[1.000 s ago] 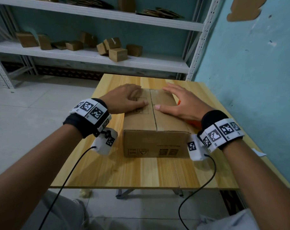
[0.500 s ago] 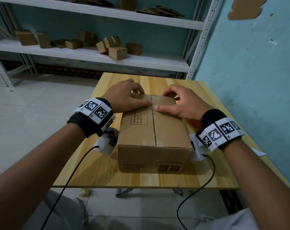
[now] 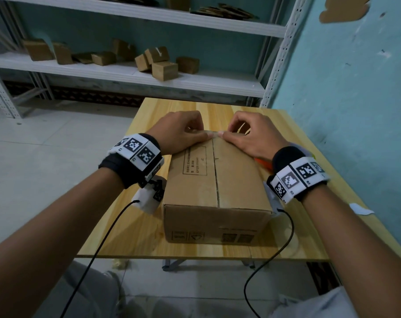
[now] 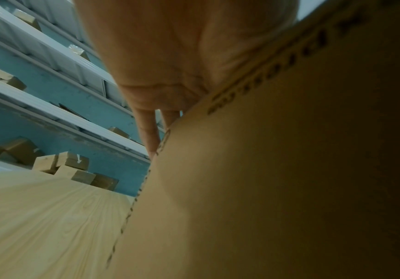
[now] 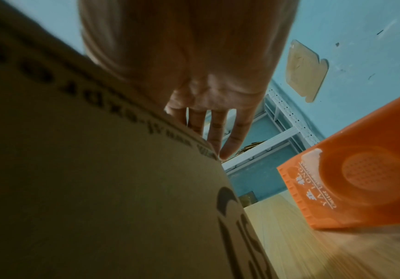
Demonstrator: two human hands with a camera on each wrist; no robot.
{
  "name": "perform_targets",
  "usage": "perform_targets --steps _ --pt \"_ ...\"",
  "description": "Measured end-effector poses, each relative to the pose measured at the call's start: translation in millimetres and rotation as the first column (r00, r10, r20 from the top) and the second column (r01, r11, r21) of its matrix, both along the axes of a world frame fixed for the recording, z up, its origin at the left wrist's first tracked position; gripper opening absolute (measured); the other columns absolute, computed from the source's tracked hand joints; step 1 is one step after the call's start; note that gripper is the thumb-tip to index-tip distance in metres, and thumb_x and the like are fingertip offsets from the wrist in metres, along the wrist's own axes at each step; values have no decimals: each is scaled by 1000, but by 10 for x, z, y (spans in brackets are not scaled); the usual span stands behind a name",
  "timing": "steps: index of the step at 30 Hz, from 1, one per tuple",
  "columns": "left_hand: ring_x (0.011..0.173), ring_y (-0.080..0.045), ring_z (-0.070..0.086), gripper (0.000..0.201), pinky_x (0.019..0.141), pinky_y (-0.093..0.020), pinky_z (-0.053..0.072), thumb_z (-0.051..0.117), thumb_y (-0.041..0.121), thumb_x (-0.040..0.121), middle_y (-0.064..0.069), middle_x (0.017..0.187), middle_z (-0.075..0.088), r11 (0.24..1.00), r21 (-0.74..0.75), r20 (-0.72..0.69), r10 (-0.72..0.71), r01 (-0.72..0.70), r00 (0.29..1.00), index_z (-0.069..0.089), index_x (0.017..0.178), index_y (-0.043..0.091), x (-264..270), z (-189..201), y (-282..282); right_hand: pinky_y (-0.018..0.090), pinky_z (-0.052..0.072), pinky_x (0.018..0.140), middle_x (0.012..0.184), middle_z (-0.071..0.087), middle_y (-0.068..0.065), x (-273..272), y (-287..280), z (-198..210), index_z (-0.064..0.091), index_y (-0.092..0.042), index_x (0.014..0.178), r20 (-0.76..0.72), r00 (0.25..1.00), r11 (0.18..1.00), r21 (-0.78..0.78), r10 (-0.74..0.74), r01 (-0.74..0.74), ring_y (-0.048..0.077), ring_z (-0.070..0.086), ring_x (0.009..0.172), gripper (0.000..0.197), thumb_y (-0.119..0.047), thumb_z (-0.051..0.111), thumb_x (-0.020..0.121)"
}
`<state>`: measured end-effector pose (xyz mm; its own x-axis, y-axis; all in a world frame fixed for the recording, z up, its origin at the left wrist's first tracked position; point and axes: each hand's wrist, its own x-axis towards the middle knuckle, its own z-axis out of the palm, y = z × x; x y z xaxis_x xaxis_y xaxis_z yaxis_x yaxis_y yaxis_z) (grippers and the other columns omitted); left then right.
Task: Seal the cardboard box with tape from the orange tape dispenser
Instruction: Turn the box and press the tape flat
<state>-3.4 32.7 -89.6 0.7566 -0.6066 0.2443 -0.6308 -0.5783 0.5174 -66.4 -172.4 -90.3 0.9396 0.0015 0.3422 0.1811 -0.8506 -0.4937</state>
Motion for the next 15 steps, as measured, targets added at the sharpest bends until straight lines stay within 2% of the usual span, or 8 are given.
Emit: perform_targets --steps 6,9,12,15 --pt "95 -16 59 16 83 -33 47 52 35 96 0 102 66 999 -28 24 16 -16 1000 60 97 22 47 -14 -12 18 40 68 77 59 -13 80 8 -45 64 -18 82 100 994 997 -61 -39 46 2 53 75 19 -34 67 92" --pt "93 -14 57 19 77 -29 42 48 33 98 4 99 62 999 -34 9 1 -1 1000 61 104 22 40 -38 -15 21 44 73 82 63 -10 79 13 -71 68 -17 90 134 991 998 -57 -19 27 3 57 77 17 -31 61 96" --pt "93 -9 56 25 79 -26 41 46 34 99 8 100 61 997 -29 -9 -72 71 997 63 114 23 27 -54 -12 6 41 77 90 64 -14 54 33 -75 72 -18 104 124 985 992 8 123 -125 -9 57 83 17 -29 61 97" --pt "86 -7 56 25 75 -24 41 45 34 99 6 94 63 997 -18 6 -80 80 997 65 110 22 19 -49 -18 2 40 77 92 66 -16 59 11 -75 73 -18 105 82 984 987 23 156 -159 -12 58 85 18 -30 64 95"
